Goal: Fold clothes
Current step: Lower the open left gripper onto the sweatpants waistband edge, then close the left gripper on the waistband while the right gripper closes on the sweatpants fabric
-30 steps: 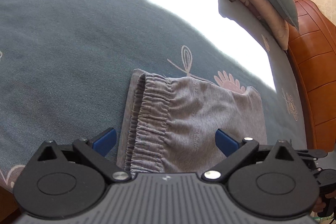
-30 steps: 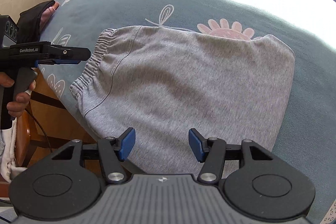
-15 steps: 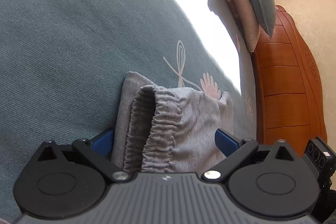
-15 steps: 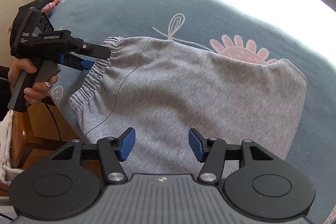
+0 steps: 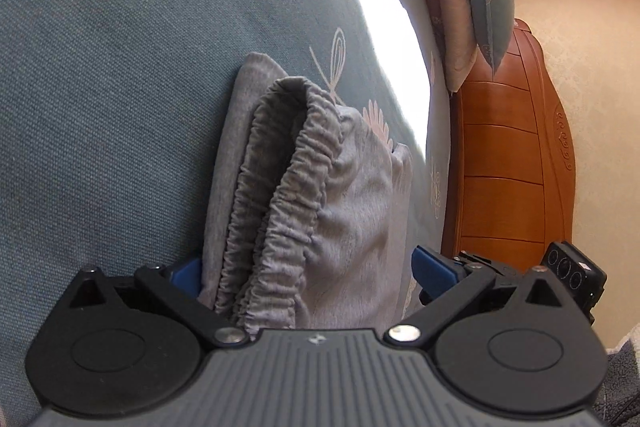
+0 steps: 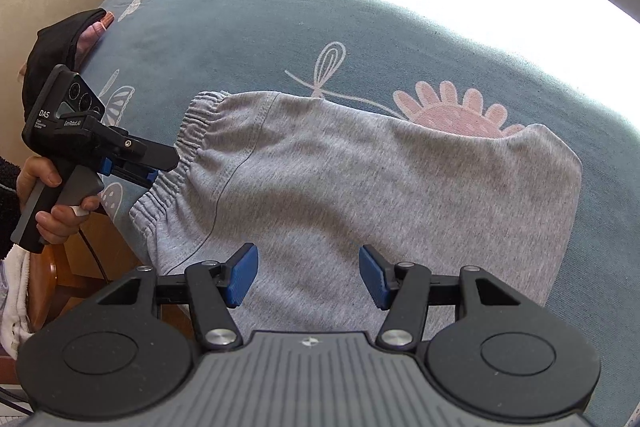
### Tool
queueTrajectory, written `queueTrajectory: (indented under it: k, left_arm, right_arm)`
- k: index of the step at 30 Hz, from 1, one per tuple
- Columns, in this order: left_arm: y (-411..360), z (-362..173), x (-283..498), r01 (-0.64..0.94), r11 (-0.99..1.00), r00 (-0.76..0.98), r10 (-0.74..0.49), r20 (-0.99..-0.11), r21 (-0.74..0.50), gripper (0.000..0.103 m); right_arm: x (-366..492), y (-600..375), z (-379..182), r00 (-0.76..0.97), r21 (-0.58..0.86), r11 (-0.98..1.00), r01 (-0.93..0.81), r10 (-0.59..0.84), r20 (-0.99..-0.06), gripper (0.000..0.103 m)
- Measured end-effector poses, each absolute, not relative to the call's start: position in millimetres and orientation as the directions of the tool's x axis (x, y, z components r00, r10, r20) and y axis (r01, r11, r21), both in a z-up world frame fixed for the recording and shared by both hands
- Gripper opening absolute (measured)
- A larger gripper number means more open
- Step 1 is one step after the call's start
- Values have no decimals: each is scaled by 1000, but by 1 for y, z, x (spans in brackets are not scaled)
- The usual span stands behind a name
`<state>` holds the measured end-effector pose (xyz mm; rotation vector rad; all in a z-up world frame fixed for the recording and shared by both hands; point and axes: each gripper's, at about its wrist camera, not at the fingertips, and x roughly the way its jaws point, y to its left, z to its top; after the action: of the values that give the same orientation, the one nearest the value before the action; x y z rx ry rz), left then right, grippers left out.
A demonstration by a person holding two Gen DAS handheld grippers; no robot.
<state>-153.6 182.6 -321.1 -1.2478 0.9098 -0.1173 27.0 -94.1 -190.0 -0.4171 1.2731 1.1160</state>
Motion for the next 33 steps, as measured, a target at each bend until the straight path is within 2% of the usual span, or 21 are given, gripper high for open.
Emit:
queueTrajectory:
  k: [7,14,24,27,28,29,30,33]
  left_arm:
    - [190,-318,-120,-370,411,640,-538,-549,-833,101]
    - [161,-320,-152,-402,351,616,-580,-534,-845,101]
    - [187,-316,-114,-383,411,612,-558,-560,-827,100]
    - [176,-311,-120,-397,467,559,-560,-612,-790,85]
    - [173,-309,-124,-410,486,546,-547,-635,-772,71]
    - [170,-307,-128,-424,504,533,-533,-657,-753,50]
    - [169,-305,-128,-451,535,508,-505,-698,-715,42]
    - [168,-304,-122,-489,548,466,-493,-735,-678,39]
  right_arm:
    - [34,-104,-192,-93,329,496,-804,441,-893,61]
    - [35,-112,-190,-98,344,499,-796,453,-886,61]
    - [58,-141,-198,-60,353,577,-737,464,-884,61]
    - [75,-162,-197,-22,352,627,-695,470,-882,65]
    - [81,-170,-198,-14,358,643,-677,475,-880,68]
    - [89,-181,-200,-4,367,662,-654,482,-876,68]
    - [96,-190,-203,1,379,678,-629,489,-872,69]
    - [114,-218,-218,-13,436,716,-545,513,-859,72]
